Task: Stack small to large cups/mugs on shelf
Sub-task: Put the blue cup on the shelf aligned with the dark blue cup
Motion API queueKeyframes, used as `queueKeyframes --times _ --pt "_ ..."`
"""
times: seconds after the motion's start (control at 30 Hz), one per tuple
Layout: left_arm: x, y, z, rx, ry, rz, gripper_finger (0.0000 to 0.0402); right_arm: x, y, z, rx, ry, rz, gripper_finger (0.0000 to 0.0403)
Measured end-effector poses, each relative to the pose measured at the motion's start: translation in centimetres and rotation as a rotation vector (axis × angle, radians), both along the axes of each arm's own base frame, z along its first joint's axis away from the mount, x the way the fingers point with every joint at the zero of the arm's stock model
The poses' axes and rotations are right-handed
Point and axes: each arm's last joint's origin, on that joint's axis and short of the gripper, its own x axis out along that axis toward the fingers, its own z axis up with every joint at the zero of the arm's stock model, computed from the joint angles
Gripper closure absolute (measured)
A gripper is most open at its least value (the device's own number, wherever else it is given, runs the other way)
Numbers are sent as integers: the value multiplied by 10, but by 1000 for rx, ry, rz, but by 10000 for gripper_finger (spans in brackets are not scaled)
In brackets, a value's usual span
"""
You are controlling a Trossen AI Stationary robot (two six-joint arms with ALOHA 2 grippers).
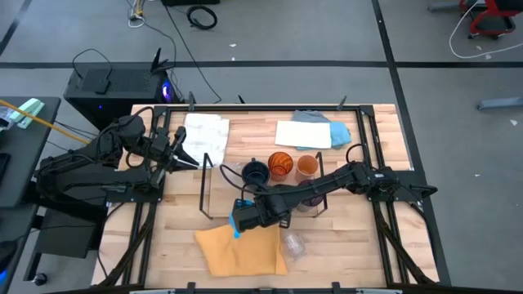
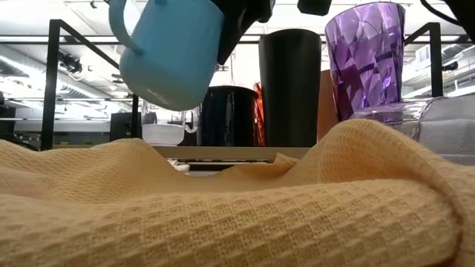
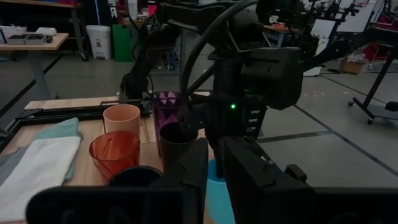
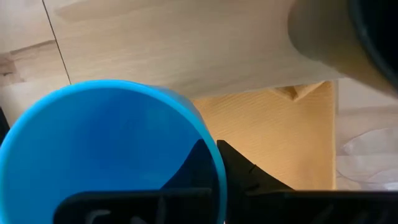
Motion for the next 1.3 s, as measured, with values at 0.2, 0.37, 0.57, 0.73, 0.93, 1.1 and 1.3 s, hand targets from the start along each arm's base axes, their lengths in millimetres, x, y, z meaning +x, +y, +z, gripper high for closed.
queueKeyframes --times 0.2,0.37,0.57,0.73,0.93,1.1,1.3 --pt "0 0 0 0 0 0 353 0 -7 -1 -10 27 -12 396" --pt "0 0 0 -1 0 0 350 -2 -10 -4 -13 54 -18 396" --pt "0 0 0 -1 1 0 345 -2 -10 -20 16 99 -26 396" --pt "0 0 0 -1 0 -1 350 -2 -10 -28 13 117 -41 396" --pt "0 0 0 -1 0 -1 352 -2 -13 -29 14 119 -66 396" --pt "0 0 0 -1 0 -1 347 -1 -15 -29 7 117 -84 396" --pt "0 0 0 -1 0 -1 352 0 -17 -30 -4 106 -105 396"
